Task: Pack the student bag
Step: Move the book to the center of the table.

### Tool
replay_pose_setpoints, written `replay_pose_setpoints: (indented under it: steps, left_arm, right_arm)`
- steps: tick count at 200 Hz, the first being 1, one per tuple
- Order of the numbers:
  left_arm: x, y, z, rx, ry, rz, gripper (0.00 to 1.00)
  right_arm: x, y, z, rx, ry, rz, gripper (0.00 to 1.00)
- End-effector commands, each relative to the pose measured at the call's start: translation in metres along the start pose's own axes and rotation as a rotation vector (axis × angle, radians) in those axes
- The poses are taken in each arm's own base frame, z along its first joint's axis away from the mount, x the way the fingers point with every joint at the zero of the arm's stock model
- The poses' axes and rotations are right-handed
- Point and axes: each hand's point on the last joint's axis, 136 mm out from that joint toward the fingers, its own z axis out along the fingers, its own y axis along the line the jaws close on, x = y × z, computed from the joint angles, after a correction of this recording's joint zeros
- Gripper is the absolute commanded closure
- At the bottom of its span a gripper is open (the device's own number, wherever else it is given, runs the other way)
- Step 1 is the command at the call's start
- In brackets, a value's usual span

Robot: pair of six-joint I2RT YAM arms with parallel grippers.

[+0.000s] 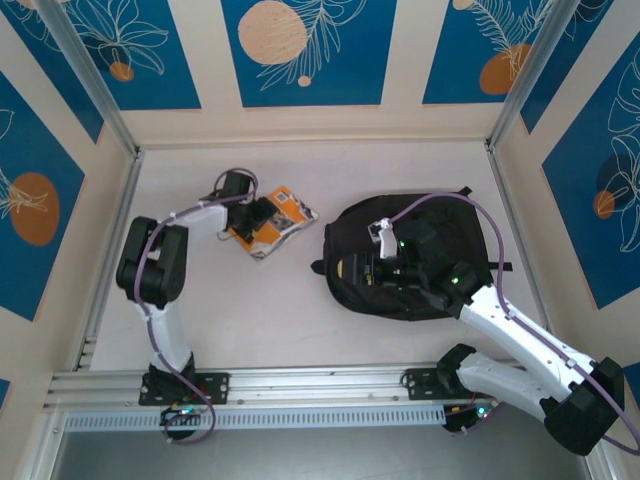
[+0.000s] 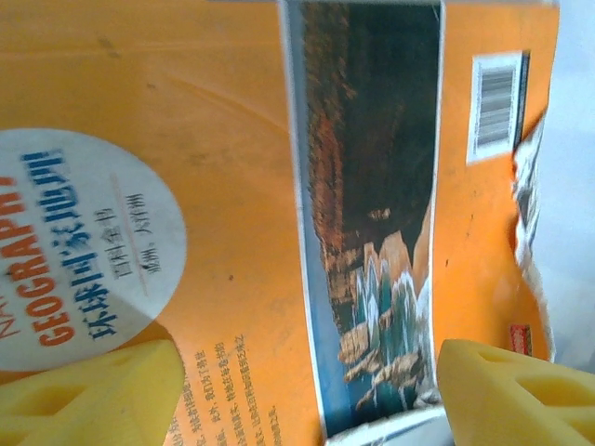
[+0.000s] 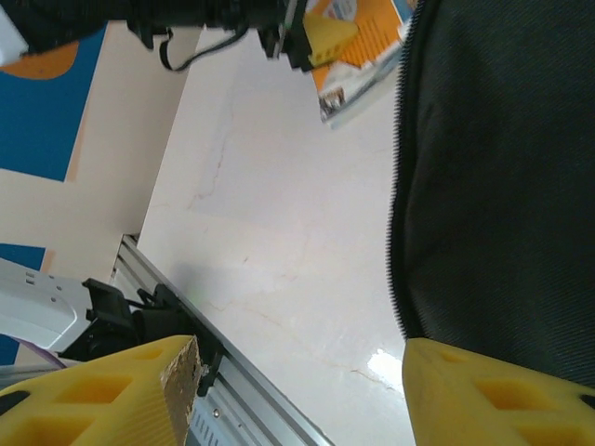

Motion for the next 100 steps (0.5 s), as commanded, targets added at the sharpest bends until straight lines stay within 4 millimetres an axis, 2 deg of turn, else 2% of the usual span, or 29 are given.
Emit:
replay_pose_setpoints:
  steps: [1,18,35,58,73,87,100]
  left_arm:
    - [0.086,0.057,-0.006,-0.156,0.123,-0.061,0.25]
    - [0.119,0.060,-0.028,-0.101,0.121,-0.030,0.25]
    - [0.128,0.071,-0.057,-0.102,0.058,0.033,0.24]
    - [0.104,0.085,-0.100,-0.111,-0.113,0.108,0.20]
    - [0.086,0.091,-0.123,-0.129,-0.227,0.154,0.17]
    - [0.077,0.090,-0.128,-0.100,-0.259,0.179,0.17]
    - [0.074,0.089,-0.124,-0.081,-0.272,0.203,0.17]
  right_arm:
    - [0.000,0.010,-0.006,-0.006,0.001,-0.020,0.40]
    - [0.005,0.011,-0.002,-0.007,0.014,-0.023,0.40]
    - [0.010,0.013,0.005,-0.006,0.033,-0.029,0.40]
    - [0.014,0.018,0.019,0.007,0.070,-0.055,0.46]
    - [0.017,0.012,0.033,0.069,0.090,-0.074,0.58]
    - [0.022,0.005,0.052,0.133,0.109,-0.090,0.70]
    - [0.025,-0.006,0.071,0.216,0.119,-0.092,0.74]
